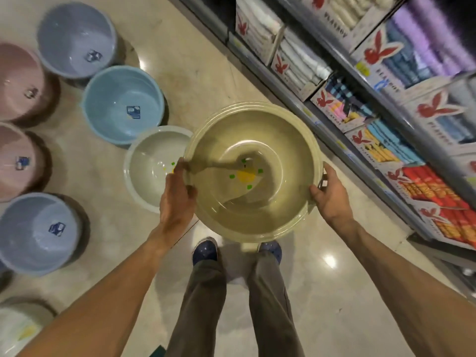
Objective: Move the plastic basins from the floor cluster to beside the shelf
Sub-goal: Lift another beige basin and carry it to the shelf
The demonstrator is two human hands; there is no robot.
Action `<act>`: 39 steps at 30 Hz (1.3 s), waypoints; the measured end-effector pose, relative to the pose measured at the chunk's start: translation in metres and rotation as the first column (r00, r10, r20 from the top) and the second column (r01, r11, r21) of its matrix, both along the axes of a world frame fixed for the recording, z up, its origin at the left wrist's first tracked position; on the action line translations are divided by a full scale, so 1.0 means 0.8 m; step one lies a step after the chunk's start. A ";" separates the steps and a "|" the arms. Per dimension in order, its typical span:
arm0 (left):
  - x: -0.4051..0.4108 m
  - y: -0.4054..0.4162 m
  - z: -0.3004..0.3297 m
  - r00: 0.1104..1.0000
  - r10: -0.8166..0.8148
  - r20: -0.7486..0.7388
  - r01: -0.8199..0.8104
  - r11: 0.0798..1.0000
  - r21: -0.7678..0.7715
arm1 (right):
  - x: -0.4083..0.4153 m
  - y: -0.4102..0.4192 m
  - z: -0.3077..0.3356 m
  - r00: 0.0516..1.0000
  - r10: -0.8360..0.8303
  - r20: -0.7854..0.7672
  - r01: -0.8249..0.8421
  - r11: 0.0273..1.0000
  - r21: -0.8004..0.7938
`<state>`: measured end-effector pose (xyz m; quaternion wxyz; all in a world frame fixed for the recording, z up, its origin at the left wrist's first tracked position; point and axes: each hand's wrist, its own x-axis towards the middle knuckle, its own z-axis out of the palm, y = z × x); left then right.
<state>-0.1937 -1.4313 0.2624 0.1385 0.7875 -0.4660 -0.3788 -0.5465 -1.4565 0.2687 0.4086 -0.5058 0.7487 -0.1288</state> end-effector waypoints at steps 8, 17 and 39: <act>0.072 0.030 0.206 0.993 0.096 -0.074 -0.111 0.965 -0.236 | 0.075 -0.021 0.205 0.979 0.147 0.143 -0.131 0.985 -0.113; 0.159 0.147 0.408 0.942 0.325 -0.089 -0.335 0.871 -0.359 | 0.200 -0.011 0.391 0.914 0.361 0.185 -0.332 0.928 -0.169; 0.224 0.721 0.569 0.121 0.972 -0.203 -0.911 0.027 -0.412 | 0.623 0.279 0.584 0.162 0.968 0.194 -0.928 0.216 -0.305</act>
